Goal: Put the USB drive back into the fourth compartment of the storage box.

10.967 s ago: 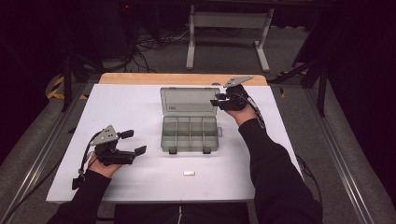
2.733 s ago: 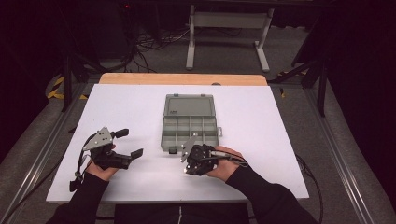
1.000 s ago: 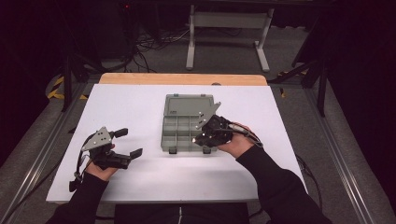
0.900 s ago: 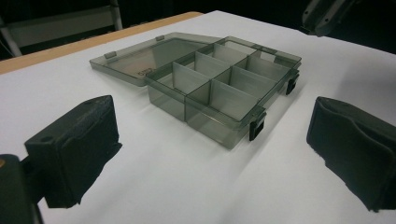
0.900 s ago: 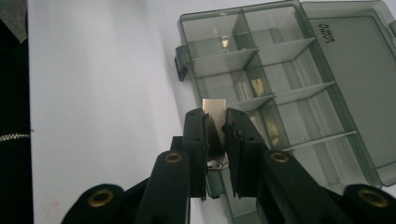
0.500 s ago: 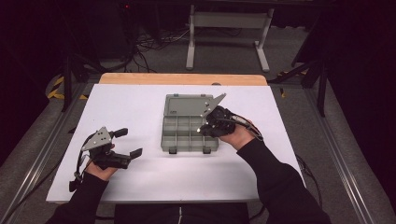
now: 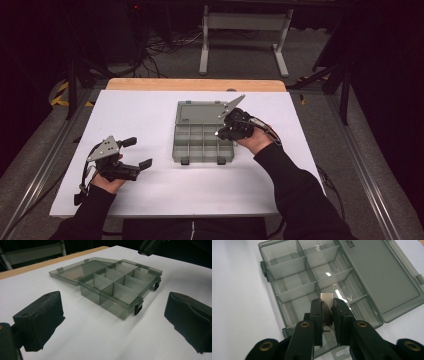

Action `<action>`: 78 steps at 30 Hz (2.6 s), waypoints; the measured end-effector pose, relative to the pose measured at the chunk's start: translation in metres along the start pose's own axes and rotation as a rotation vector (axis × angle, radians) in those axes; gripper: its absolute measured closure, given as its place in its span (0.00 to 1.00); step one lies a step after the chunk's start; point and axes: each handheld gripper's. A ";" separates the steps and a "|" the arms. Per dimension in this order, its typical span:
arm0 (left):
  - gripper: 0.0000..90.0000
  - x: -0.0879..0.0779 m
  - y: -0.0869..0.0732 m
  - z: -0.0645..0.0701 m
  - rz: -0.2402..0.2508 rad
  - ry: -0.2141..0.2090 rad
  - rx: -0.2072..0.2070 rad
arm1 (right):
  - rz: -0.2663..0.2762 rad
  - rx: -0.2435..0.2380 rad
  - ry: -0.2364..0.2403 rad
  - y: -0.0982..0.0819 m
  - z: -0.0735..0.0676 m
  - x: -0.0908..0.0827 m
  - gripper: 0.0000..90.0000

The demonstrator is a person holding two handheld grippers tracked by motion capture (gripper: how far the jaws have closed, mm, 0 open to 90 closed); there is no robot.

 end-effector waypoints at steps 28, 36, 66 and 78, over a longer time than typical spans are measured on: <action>0.03 0.000 0.000 0.000 0.000 0.003 0.001 | -0.056 0.077 -0.039 -0.009 0.026 0.020 0.88; 0.03 -0.001 0.000 0.000 0.002 0.004 0.002 | -0.066 0.090 -0.041 -0.012 0.031 0.025 0.88; 0.03 0.000 0.000 0.000 -0.002 0.002 0.002 | -0.129 0.101 -0.023 -0.016 0.037 0.048 0.91; 0.06 0.001 0.000 -0.003 -0.003 -0.001 -0.009 | -0.097 0.109 -0.034 -0.017 0.037 0.038 0.94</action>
Point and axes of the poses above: each handheld gripper's, and its own axes: x roughly forward along the jaws, y roughly out of its top, z roughly to its right, and after that the axes turned 1 degree about -z, right-handed
